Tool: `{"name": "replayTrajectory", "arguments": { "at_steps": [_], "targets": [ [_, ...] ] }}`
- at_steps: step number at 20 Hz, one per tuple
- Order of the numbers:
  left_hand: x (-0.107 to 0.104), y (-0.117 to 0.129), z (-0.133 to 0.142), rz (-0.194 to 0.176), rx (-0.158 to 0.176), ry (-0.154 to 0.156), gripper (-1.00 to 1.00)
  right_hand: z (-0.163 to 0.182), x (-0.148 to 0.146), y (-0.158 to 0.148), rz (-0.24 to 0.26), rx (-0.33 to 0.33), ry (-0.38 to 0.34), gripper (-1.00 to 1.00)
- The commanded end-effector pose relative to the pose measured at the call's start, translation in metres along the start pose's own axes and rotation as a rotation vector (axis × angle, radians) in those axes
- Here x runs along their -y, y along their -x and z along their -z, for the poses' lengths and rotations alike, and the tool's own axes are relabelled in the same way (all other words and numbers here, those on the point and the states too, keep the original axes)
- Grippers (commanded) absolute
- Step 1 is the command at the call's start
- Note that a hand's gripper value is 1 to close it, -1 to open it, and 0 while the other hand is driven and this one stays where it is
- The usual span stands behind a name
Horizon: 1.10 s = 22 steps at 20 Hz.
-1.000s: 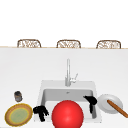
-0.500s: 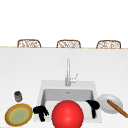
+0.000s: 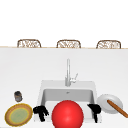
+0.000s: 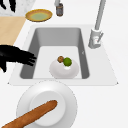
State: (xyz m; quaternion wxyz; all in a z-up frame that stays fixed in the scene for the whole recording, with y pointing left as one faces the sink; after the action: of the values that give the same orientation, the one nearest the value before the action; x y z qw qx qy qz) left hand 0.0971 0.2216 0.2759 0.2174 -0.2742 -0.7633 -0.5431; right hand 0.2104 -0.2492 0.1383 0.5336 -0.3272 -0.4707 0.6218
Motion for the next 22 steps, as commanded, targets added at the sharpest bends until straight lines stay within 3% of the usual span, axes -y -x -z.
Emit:
{"name": "replayTrajectory", "arguments": {
  "at_steps": [1, 9, 16, 22],
  "targets": [
    [0.000, 0.000, 0.000, 0.000, 0.000, 0.000, 0.00, 0.003, 0.004, 0.001, -0.004, 0.000, 0.016, -1.00],
    [0.000, 0.000, 0.000, 0.000, 0.000, 0.000, 0.00, 0.002, 0.001, 0.000, -0.003, 0.009, -0.003, -1.00],
    [0.000, 0.000, 0.000, 0.000, 0.000, 0.000, 0.00, 0.045, 0.015, 0.007, 0.004, 0.031, 0.003, -1.00],
    [0.000, 0.000, 0.000, 0.000, 0.000, 0.000, 0.00, 0.012, -0.005, 0.013, -0.010, 0.009, -0.004, -1.00]
  ]
}}
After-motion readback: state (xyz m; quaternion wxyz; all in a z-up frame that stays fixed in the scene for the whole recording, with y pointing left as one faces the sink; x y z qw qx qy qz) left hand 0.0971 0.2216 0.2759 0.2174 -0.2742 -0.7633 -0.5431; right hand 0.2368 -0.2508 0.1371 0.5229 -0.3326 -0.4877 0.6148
